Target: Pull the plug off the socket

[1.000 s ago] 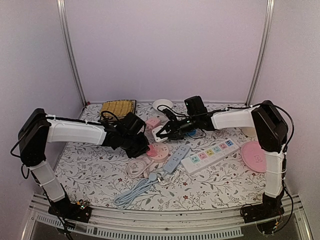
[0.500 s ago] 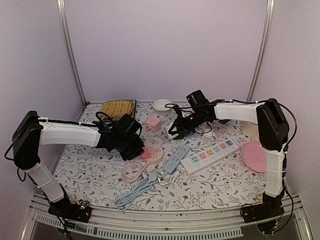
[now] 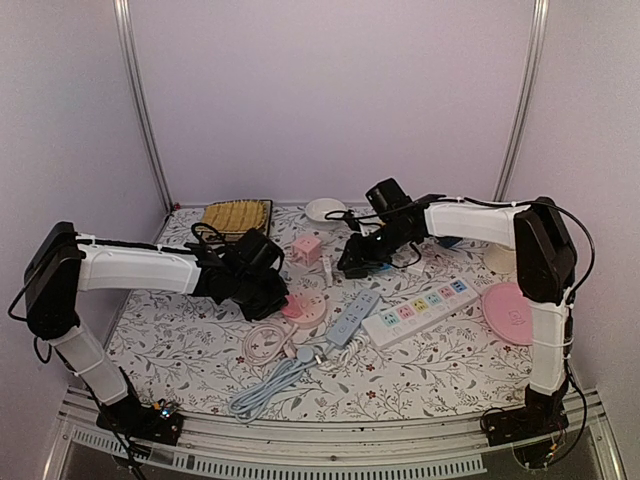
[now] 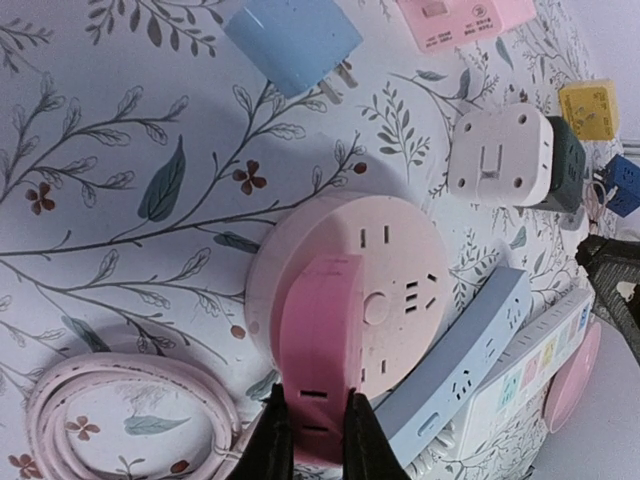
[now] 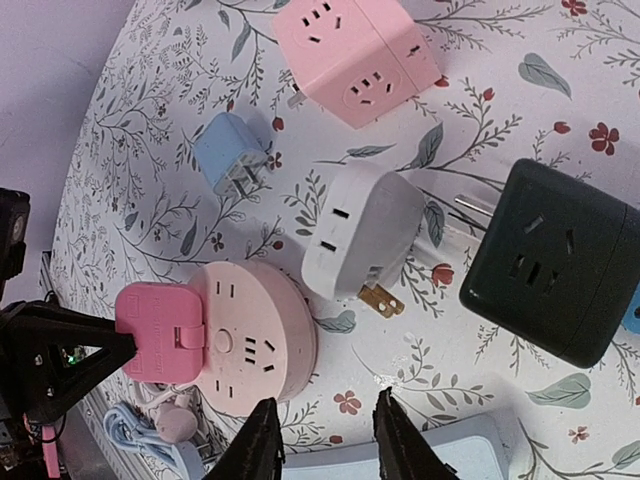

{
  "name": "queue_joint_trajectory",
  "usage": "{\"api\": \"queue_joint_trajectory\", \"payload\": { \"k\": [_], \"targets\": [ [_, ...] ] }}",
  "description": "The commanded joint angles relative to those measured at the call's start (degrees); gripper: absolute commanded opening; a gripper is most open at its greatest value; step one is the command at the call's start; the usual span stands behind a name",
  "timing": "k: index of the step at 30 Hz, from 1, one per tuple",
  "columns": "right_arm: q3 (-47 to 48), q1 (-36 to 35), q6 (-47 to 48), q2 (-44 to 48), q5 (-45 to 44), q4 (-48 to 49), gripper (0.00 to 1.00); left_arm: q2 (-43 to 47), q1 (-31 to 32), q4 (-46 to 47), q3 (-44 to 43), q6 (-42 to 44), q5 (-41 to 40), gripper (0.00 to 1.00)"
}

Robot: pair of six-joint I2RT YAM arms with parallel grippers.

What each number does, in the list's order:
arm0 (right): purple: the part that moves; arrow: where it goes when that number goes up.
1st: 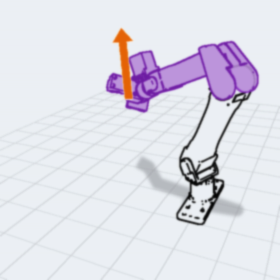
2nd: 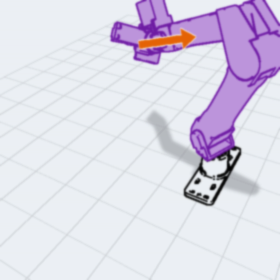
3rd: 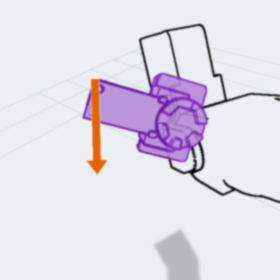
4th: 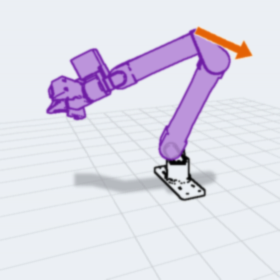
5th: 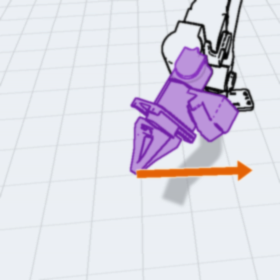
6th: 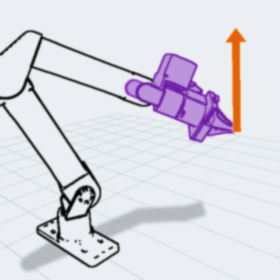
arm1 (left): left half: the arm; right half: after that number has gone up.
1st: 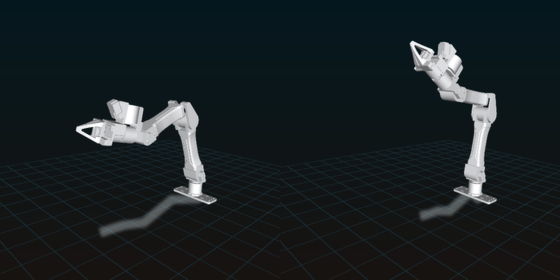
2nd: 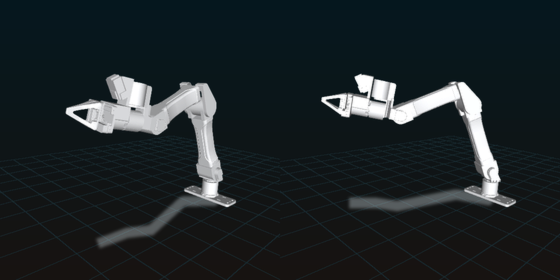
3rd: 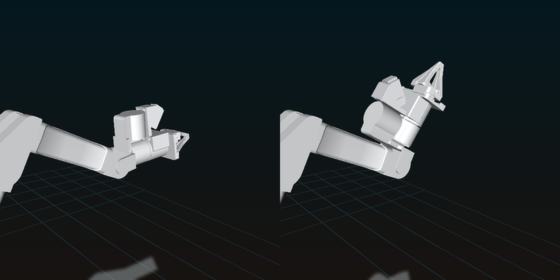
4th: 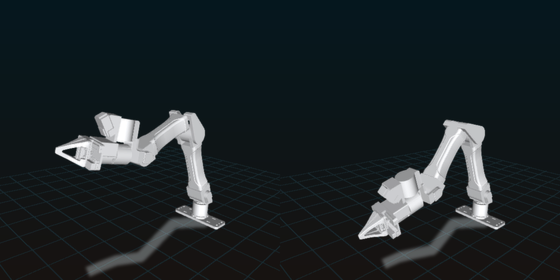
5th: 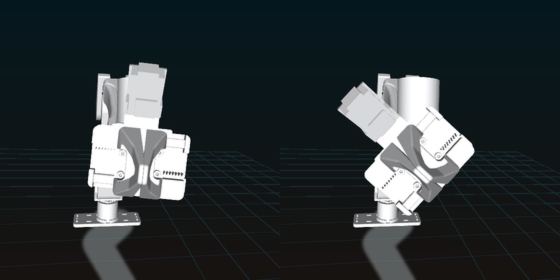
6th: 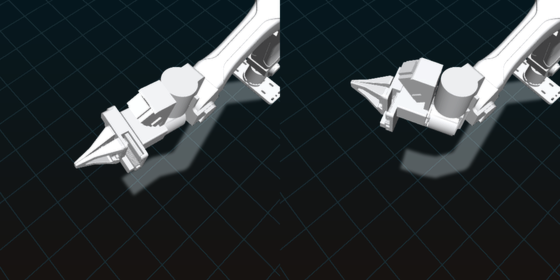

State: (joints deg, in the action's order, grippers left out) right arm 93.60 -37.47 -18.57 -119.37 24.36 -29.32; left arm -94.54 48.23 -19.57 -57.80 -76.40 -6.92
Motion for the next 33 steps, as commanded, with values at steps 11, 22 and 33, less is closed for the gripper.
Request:
{"api": "queue_joint_trajectory", "payload": {
  "k": [11, 22, 33],
  "targets": [
    [5.1, -5.1, 3.9, -2.5, 2.5, -1.6, 0.44, 0.1, 1.3, -2.6, 1.7, 2.0, 0.2, 0.00],
    [8.1, -9.0, 4.7, -9.0, 5.4, -2.2, 0.28, 0.6, 1.7, 0.6, 2.4, 3.1, 1.2, 0.00],
    [8.9, -9.0, 3.8, -13.2, 0.8, -4.3, 0.23, 3.4, 1.7, 6.0, 5.5, 3.6, 2.5, 0.00]
  ]
}}
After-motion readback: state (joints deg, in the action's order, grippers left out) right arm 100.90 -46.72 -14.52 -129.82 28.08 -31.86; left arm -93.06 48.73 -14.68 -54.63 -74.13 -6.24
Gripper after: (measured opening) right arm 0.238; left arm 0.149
